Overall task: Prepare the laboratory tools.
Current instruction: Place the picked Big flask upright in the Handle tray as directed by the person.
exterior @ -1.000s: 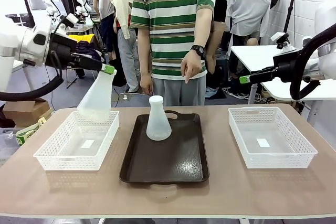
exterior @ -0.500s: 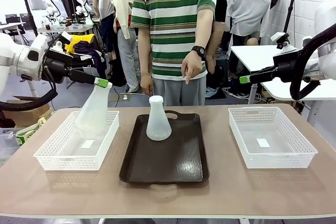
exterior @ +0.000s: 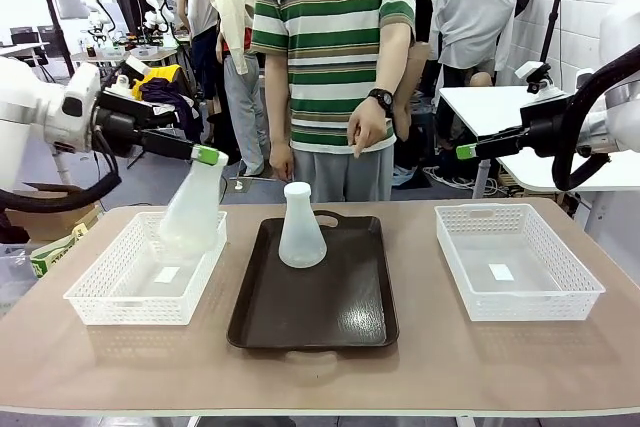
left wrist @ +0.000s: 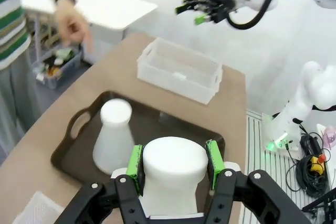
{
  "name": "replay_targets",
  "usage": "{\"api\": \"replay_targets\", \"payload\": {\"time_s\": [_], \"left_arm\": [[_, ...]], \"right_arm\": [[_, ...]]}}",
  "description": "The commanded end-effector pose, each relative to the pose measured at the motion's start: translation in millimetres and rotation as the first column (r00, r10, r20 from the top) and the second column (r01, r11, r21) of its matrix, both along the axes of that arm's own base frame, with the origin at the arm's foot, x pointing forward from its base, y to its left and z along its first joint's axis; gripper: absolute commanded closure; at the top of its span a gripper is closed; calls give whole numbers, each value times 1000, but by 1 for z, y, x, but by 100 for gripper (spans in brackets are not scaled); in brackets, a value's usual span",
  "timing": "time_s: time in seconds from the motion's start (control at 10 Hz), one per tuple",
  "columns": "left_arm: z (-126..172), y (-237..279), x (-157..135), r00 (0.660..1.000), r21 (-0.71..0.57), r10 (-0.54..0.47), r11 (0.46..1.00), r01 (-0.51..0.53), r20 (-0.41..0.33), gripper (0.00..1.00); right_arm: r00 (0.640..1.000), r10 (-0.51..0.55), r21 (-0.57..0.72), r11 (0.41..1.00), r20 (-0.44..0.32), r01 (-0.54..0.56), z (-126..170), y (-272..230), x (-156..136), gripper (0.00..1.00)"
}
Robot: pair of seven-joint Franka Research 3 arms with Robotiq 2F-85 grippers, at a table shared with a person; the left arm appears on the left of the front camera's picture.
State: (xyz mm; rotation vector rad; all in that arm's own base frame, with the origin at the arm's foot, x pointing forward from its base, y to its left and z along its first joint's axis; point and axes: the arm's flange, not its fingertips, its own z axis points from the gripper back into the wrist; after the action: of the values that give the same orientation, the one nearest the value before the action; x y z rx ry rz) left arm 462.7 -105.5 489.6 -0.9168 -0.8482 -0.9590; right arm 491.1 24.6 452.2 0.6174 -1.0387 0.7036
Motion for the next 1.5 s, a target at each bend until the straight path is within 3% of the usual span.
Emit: {"api": "replay_targets", "payload": {"time_s": [0.0, 0.1, 0.3, 0.5, 0.7, 1.4], "left_arm": [[-23, -40, 5, 968, -86, -170, 978, 188, 186, 100], [-35, -61, 6, 947, -131, -260, 949, 286, 186, 100], [-61, -79, 8, 919, -145, -358, 913, 382, 164, 100], [-80, -93, 9, 915, -199, -366, 897, 395, 167, 100], [-97, -101, 14, 911, -242, -333, 888, 390, 246, 100], [-150, -124, 30, 916, -303, -321, 871, 386, 241, 100]], "right_arm": [[1000, -7, -10, 1000, -11, 7, 2, 0, 1, 0], [1000, -7, -10, 1000, -11, 7, 2, 0, 1, 0], [1000, -7, -10, 1000, -11, 7, 2, 0, 1, 0], [1000, -7, -10, 1000, -11, 7, 2, 0, 1, 0], [1000, -7, -10, 1000, -11, 7, 2, 0, 1, 0], [1000, -7, -10, 1000, -11, 7, 2, 0, 1, 0]]}}
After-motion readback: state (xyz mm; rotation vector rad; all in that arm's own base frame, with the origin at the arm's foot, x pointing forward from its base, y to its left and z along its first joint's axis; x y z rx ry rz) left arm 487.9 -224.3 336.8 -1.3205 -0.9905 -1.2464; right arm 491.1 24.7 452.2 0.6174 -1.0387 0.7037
